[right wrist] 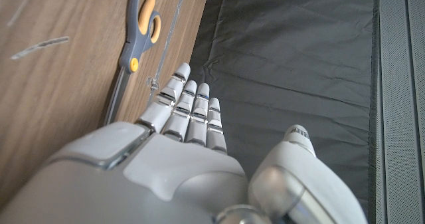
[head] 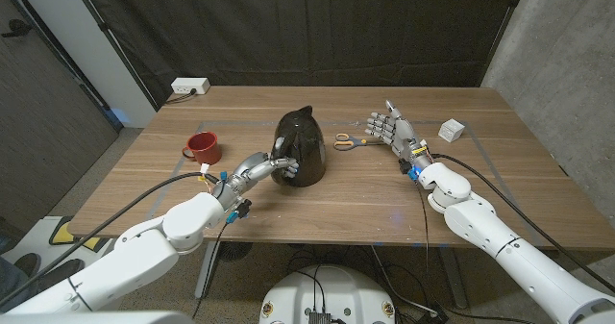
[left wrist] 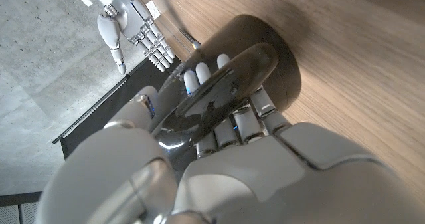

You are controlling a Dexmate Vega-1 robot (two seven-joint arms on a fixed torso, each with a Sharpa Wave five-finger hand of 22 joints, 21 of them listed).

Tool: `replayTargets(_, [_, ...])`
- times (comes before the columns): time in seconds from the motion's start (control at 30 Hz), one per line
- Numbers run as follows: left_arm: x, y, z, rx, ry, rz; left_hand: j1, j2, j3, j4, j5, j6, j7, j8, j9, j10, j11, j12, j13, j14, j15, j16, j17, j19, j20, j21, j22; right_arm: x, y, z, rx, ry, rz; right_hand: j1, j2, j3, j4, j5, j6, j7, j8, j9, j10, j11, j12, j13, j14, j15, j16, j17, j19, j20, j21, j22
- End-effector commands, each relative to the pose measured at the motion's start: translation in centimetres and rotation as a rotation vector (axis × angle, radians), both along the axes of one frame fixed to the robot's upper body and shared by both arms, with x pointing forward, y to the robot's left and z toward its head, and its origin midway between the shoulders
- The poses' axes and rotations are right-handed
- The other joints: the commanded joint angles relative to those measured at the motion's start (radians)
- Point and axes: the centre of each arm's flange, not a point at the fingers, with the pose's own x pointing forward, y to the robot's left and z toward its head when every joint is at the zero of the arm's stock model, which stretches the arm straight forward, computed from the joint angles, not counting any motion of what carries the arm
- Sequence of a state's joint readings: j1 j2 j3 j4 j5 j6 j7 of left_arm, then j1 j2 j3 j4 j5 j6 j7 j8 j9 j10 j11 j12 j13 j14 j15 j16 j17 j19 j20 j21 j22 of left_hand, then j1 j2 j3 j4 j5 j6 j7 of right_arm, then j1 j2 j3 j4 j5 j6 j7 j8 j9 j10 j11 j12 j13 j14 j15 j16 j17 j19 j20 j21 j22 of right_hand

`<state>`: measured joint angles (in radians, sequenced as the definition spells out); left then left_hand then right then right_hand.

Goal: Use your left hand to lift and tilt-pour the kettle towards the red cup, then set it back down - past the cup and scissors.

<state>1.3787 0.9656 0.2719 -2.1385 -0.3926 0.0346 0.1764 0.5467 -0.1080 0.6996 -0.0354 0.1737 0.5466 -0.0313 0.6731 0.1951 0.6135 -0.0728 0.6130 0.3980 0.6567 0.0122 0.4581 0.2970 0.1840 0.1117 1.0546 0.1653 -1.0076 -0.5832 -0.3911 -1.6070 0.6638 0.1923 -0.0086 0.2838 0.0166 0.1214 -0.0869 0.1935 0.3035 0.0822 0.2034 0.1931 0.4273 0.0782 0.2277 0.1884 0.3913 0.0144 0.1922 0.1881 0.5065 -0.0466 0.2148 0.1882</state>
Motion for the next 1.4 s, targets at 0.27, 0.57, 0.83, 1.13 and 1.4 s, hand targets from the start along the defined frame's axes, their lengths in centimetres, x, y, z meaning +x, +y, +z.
replayTargets(0.27, [-0.8,-0.2,1.1,0.086,0.001,-0.019,-0.022,-0.015,-0.028,0.015,0.003,-0.085,0.013,-0.076,0.0,-0.094,0.012,-0.087,-0.038,-0.111,0.021,-0.051,-0.031,-0.042,0.025,-0.087,0.006,0.0,-0.8,-0.5,0.014,0.011,-0.015,0.004,0.011,-0.005,-0.001,0.002,0.005,-0.003,-0.003,0.001,0.009,0.0,-0.004,0.005,0.002,0.001,-0.001,0.002,0.001,-0.021,-0.004,0.004])
replayTargets(0.57, [0.4,-1.4,1.6,0.108,-0.003,-0.074,-0.012,-0.019,-0.053,0.005,0.005,-0.158,0.02,-0.149,-0.002,-0.217,0.041,-0.193,-0.085,-0.266,0.038,-0.12,-0.07,-0.138,0.056,-0.191,0.007,0.0,-1.1,-0.7,0.013,0.015,-0.024,0.004,0.012,-0.005,-0.001,0.002,0.005,-0.002,-0.003,0.001,0.007,-0.001,-0.005,0.005,0.001,0.001,-0.002,0.002,0.0,-0.02,-0.005,0.004])
replayTargets(0.83, [2.0,-3.0,2.0,0.104,0.015,-0.139,-0.02,-0.013,-0.073,0.011,0.006,-0.224,0.028,-0.203,-0.003,-0.282,0.068,-0.245,-0.111,-0.35,0.035,-0.156,-0.083,-0.188,0.034,-0.246,0.006,-0.1,-1.4,-0.8,0.015,0.019,-0.032,0.004,0.012,-0.006,-0.001,0.001,0.005,-0.002,-0.003,0.001,0.009,-0.001,-0.005,0.005,0.0,0.003,-0.002,0.002,-0.001,-0.019,-0.005,0.004])
replayTargets(1.13, [2.1,-4.2,2.0,0.11,0.047,-0.2,-0.067,0.008,-0.103,0.049,0.006,-0.305,0.049,-0.267,-0.004,-0.352,0.11,-0.296,-0.137,-0.426,0.047,-0.191,-0.09,-0.224,0.019,-0.3,0.006,-0.2,-1.7,-1.1,0.022,0.026,-0.038,0.004,0.012,-0.006,-0.002,0.001,0.005,-0.003,-0.003,0.001,0.008,0.0,-0.005,0.005,-0.001,0.002,-0.002,0.002,-0.001,-0.019,-0.005,0.004])
replayTargets(1.4, [1.7,-4.5,1.7,0.059,0.04,-0.261,-0.082,0.011,-0.124,0.059,0.01,-0.412,0.052,-0.342,-0.003,-0.432,0.121,-0.349,-0.16,-0.516,0.046,-0.236,-0.1,-0.279,0.007,-0.365,0.006,-0.1,-1.9,-1.0,0.021,0.023,-0.037,0.004,0.012,-0.007,-0.002,0.001,0.004,-0.002,-0.003,0.001,0.008,-0.001,-0.005,0.005,0.0,0.003,-0.002,0.002,-0.001,-0.019,-0.005,0.004])
